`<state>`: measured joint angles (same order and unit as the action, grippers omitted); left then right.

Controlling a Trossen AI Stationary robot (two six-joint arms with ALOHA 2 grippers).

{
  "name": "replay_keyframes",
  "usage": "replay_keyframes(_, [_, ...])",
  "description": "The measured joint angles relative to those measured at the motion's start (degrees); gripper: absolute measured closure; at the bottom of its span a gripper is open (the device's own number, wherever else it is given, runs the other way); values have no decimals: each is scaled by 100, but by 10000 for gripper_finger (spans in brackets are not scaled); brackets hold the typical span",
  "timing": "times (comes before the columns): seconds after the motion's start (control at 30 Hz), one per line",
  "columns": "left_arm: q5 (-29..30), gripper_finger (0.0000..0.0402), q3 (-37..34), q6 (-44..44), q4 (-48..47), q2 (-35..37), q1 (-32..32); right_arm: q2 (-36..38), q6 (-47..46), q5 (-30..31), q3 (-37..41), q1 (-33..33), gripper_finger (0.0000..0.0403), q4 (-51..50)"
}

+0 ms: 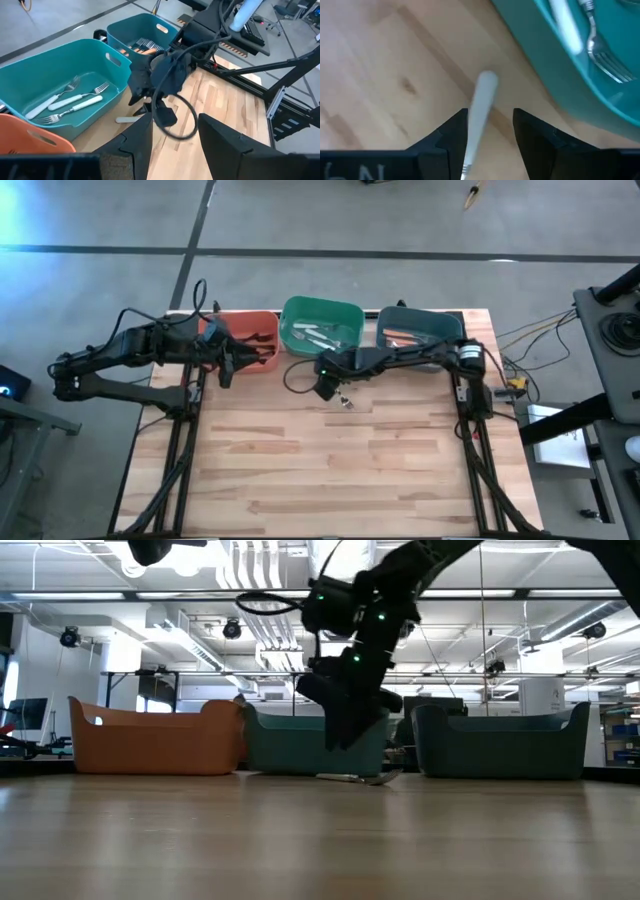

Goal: Sort silverware by color (type)
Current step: Put the white fork into the green bin

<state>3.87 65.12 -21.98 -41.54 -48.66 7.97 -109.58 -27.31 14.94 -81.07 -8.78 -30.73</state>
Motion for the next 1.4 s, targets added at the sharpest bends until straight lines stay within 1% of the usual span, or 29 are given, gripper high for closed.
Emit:
replay_keyframes(0.1, [-1, 260, 0, 0, -21, 2, 0, -208, -56, -128, -492, 11, 256, -411])
replay_keyframes(0.2, [-1, 260, 0, 0, -89, 12, 0, -295, -295, -282, -788, 13, 257, -627])
replay_keyframes(0.3, [1, 260, 0, 1, -192, 22, 0, -279, -599, -443, -860, 26, 257, -703])
replay_keyframes(0.47, [-1, 260, 0, 2, -245, 39, -2, -183, -810, -554, -929, 69, 255, -710])
replay_keyframes(0.6, [-1, 260, 0, 2, -265, 47, 0, -216, -1302, -933, -911, 63, 259, -834])
replay_keyframes(0.8, [-1, 260, 0, 26, -264, 65, 0, -310, -1327, -898, -900, 90, 261, -930])
replay_keyframes(1.0, [-42, 260, 0, 22, -271, 65, -4, -557, -1275, -823, -900, 41, 261, -930])
replay_keyframes(1.13, [-161, 260, 0, 1, -273, 65, -9, -716, -1251, -642, -900, 51, 265, -944])
replay_keyframes(1.4, [-187, 260, 0, -15, -279, 89, -11, -841, -1185, -457, -882, 45, 264, -972])
